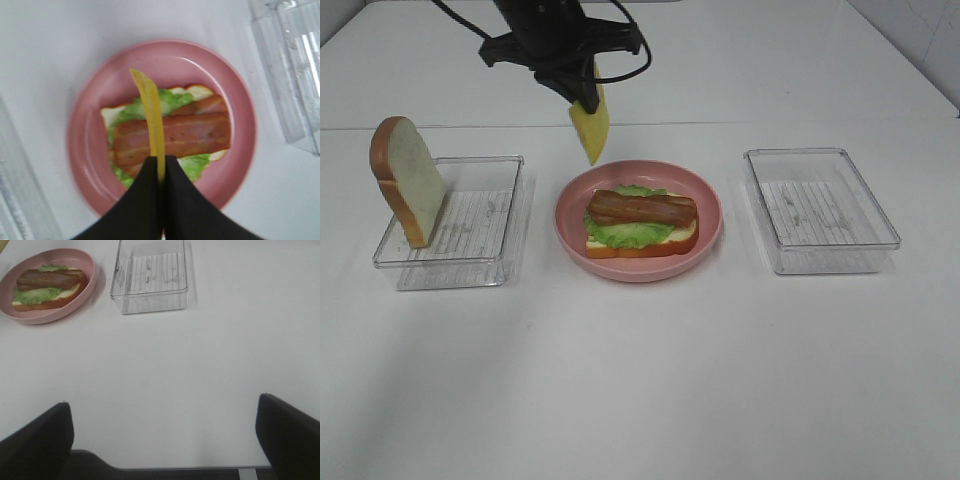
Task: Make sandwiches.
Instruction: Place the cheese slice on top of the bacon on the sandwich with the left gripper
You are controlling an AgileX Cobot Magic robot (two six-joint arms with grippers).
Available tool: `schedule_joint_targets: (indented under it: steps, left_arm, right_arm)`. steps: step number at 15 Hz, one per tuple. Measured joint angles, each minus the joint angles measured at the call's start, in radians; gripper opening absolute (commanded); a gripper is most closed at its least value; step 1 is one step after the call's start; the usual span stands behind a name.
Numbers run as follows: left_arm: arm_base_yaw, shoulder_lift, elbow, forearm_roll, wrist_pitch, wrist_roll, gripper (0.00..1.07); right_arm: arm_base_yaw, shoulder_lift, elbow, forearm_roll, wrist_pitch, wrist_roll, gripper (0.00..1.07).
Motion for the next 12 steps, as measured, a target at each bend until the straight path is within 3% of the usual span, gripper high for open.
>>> schedule_joint_targets:
  steps: [3, 8, 9, 12]
  left_arm:
    - [-0.043, 0.0, 0.0, -0.077, 0.001, 0.03, 0.0]
    - [-0.052, 0.024, 0.0, -0.258, 0.0, 0.15, 0.0]
    - [-0.052, 0.051, 0.0, -0.347, 0.001, 0.197, 0.0]
    - [-0.052, 0.094, 0.0, -0.415, 0.002, 0.221, 0.0]
  right_arm:
    - [0.0, 0.0, 0.0, 0.0, 0.0, 0.0, 0.94]
    - [0.0, 0.0, 0.0, 0.0, 0.0, 0.0, 0.94]
    - [0.0, 0.0, 0.0, 0.0, 0.0, 0.0, 0.94]
    - [0.0, 0.0, 0.0, 0.0, 0.0, 0.0, 0.94]
